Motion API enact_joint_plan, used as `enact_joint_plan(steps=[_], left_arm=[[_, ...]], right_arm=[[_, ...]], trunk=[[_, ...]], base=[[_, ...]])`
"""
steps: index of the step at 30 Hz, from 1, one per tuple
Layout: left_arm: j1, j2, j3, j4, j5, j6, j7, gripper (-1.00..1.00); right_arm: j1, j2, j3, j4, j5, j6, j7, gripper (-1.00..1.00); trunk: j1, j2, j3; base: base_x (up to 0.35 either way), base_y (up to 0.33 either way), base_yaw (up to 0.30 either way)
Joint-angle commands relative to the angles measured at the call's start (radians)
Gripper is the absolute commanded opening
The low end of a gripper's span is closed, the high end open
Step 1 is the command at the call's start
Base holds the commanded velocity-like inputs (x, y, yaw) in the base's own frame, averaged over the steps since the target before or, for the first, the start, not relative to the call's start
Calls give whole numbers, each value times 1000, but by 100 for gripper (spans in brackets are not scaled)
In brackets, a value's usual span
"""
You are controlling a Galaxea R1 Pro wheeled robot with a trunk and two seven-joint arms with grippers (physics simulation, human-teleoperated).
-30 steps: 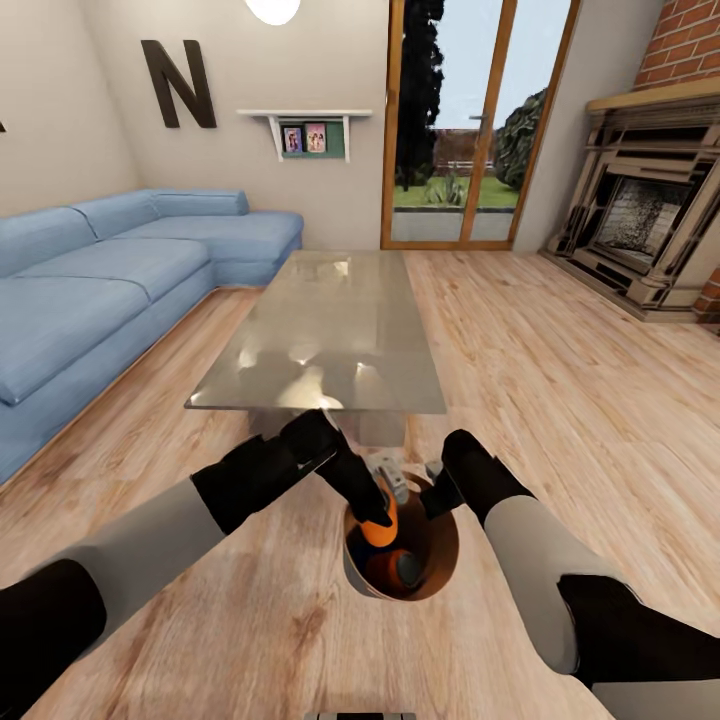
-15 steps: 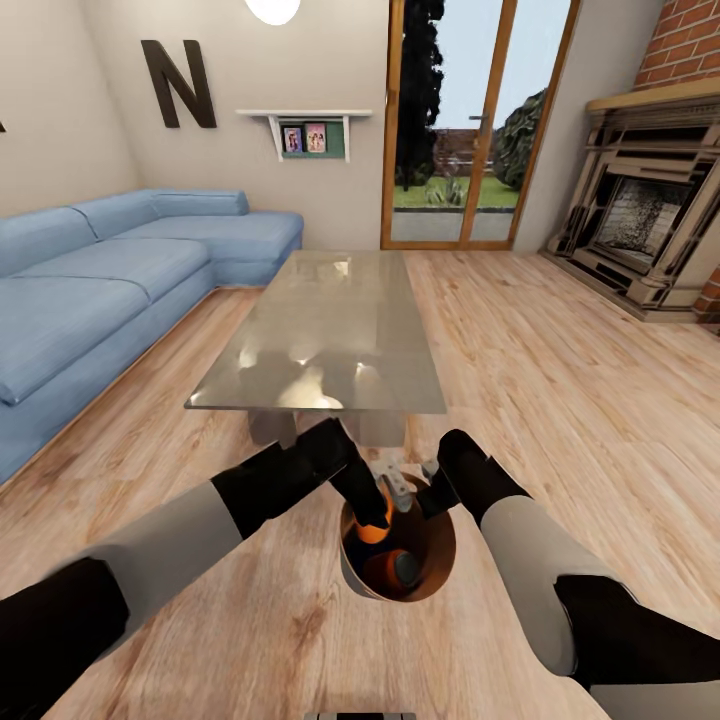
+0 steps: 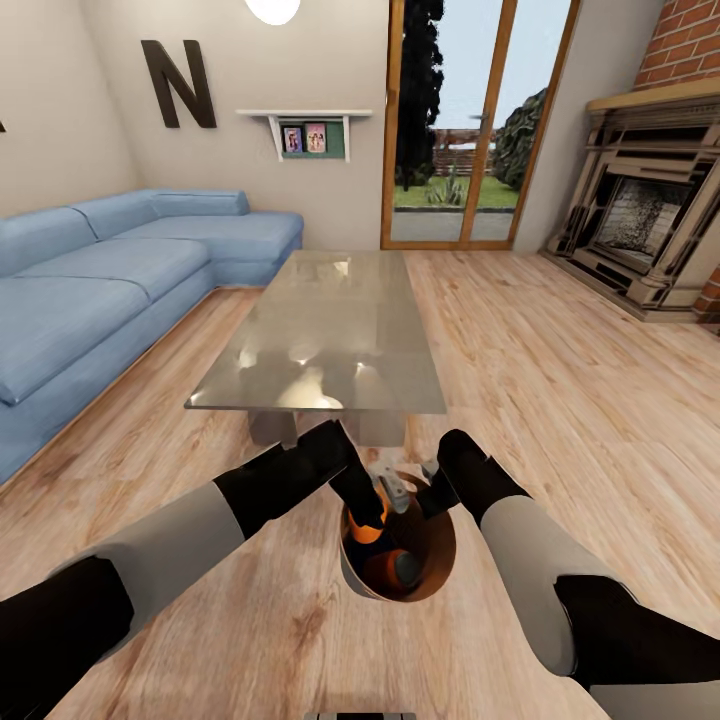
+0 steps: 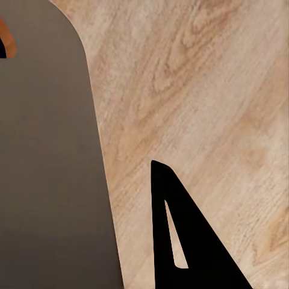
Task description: Put the three can of soda from the living room inside the tash can in the kitchen.
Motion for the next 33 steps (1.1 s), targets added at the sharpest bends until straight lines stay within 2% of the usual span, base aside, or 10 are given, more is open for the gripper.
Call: enact_joint_plan(steps=[1,33], left_arm=[[0,0,0,2,0,0,0,-100],[0,-3,0,6,1,-1,-1,-100]], right_arm=[[0,0,-1,0,-20,6,0,-100],[0,14,4,-6,-22,6,1,-100]], trunk=[[0,0,0],[0,0,0]], base=[[0,0,0],[0,0,0]])
